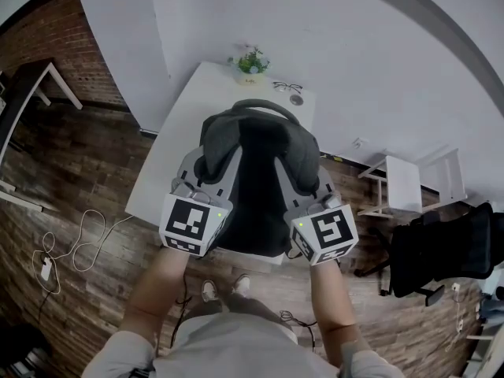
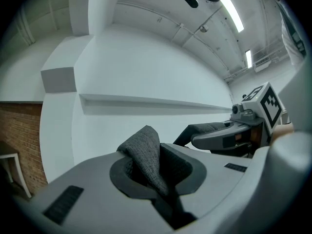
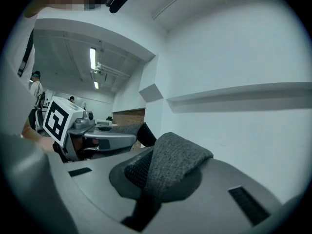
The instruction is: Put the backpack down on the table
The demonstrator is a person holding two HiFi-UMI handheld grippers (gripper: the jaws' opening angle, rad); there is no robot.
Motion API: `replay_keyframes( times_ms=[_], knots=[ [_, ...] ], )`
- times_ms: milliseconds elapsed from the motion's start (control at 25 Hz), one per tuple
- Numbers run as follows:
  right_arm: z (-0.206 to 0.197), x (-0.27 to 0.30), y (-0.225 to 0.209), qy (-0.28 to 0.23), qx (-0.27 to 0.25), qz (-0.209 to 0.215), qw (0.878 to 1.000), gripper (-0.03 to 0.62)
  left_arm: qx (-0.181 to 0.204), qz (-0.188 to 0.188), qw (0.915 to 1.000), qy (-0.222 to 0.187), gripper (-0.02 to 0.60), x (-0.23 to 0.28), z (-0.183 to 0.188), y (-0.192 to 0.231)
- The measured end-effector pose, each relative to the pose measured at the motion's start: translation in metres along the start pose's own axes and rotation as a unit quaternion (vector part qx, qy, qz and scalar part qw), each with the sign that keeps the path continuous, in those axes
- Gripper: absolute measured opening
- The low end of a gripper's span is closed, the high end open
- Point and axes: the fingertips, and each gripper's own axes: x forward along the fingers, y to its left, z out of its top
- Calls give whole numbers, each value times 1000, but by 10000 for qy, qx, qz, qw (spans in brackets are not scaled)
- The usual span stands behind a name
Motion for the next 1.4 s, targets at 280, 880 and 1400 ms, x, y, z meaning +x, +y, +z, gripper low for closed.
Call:
replay_keyframes(
  times_ms=[280,880,1400],
  knots=[
    [-22,15,-14,163,32,-71,9998,46,-109,21,9996,278,54,17,-27,4],
    [-65,39,-37,478,-142,-375,9980,57,-442,232,9967,635,74,45,-71,9],
    [-118,54,-56,1008,12,-388,9942,178,-576,389,9918,1073,149,69,-119,14]
  ],
)
